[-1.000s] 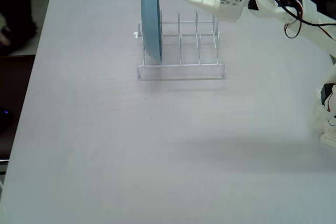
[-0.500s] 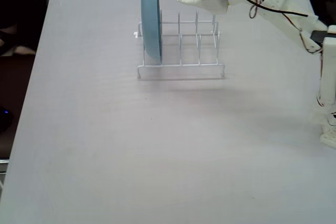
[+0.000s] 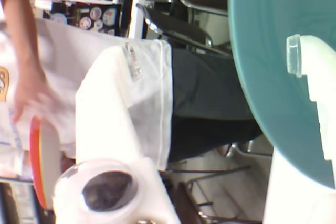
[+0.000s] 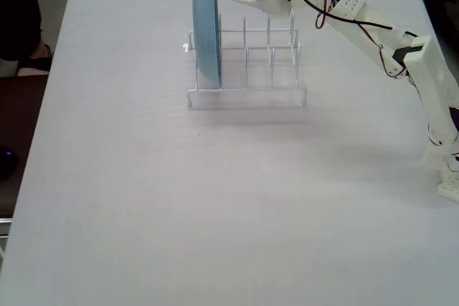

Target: Would you please take all the plates for me?

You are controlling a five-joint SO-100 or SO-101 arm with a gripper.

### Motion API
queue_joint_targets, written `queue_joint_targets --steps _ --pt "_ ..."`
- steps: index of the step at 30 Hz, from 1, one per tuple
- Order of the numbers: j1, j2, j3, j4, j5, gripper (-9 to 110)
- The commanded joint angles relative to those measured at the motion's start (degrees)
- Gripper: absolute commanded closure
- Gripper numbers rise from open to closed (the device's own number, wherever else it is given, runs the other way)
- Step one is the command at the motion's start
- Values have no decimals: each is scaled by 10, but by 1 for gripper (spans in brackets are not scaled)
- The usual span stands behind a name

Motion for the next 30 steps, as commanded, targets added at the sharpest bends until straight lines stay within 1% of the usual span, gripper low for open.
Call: queue_joint_targets --steps 1,10,18,21,22,24,30 --pt "2 4 -39 -26 4 68" --pt "-2 -42 -39 -118 8 68" --pt "-5 -71 -39 -174 38 75" --pt "-8 -82 -40 -202 50 83" --pt "-9 -83 -43 -209 56 88" --pt "-11 -99 -76 -214 65 101" --pt "-3 -106 -142 -192 34 102"
